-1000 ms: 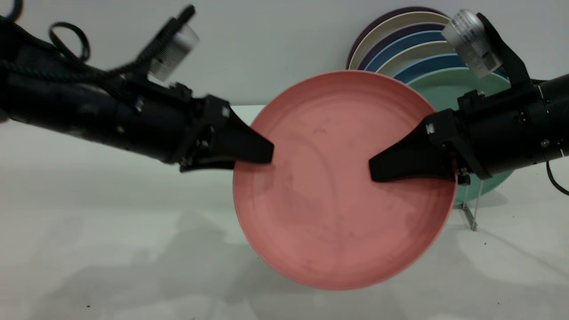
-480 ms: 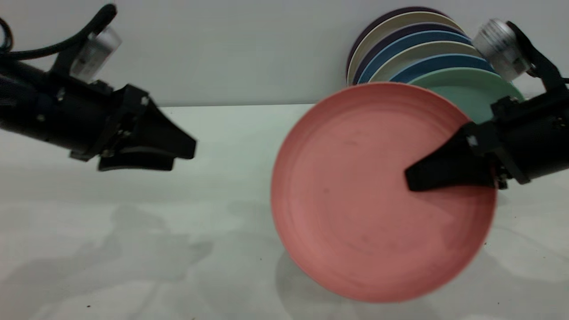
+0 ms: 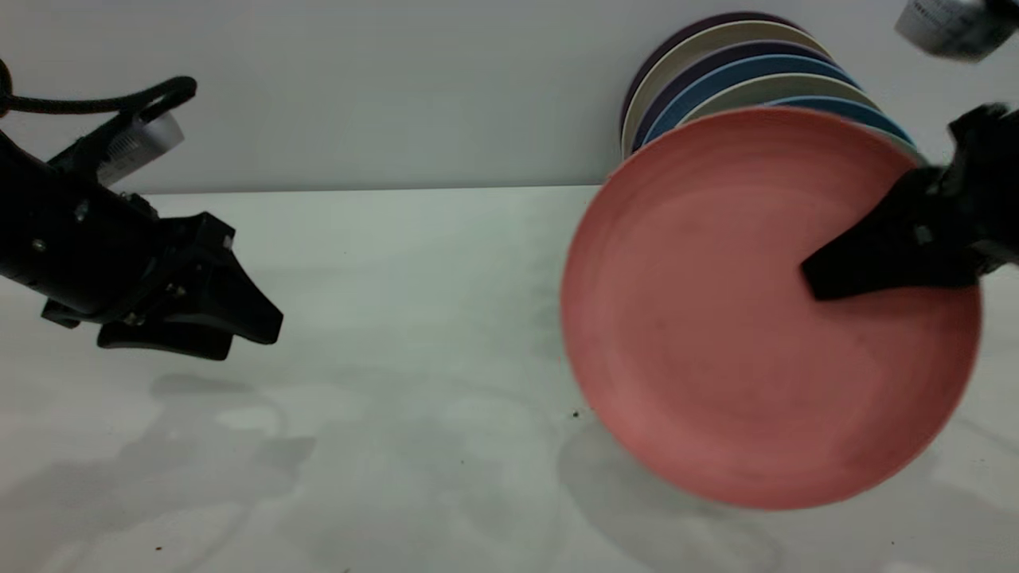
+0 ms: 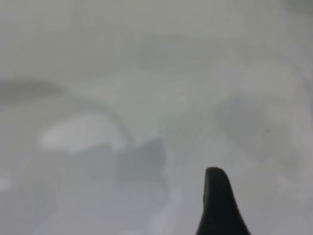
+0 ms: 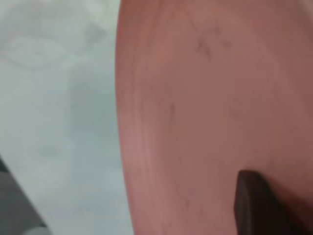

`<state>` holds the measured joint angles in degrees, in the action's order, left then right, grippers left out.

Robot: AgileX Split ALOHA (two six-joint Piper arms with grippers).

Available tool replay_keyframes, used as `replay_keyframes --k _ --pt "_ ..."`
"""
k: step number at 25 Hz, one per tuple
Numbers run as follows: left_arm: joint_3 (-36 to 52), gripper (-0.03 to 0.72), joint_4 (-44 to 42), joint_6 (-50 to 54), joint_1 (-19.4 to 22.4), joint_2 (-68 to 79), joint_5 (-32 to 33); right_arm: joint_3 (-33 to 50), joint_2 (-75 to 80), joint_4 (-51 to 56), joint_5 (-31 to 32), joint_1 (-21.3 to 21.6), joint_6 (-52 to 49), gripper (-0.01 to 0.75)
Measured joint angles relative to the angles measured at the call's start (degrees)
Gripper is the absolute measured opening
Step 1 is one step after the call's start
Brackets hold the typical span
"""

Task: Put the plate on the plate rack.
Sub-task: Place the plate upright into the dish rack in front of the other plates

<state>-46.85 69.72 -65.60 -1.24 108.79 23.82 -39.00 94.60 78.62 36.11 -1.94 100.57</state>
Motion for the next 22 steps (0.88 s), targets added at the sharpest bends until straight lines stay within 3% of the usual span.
replay_keyframes --k 14,22 --pt "0.0 0.493 -3.09 0.81 0.0 0.0 -0.1 0.0 -6.93 -17.91 -6.37 0.09 0.53 0.144" --pt "0.0 0.493 -3.14 0.81 0.0 0.0 -0.1 0.0 -6.98 -23.15 -6.38 0.09 10.39 0.144"
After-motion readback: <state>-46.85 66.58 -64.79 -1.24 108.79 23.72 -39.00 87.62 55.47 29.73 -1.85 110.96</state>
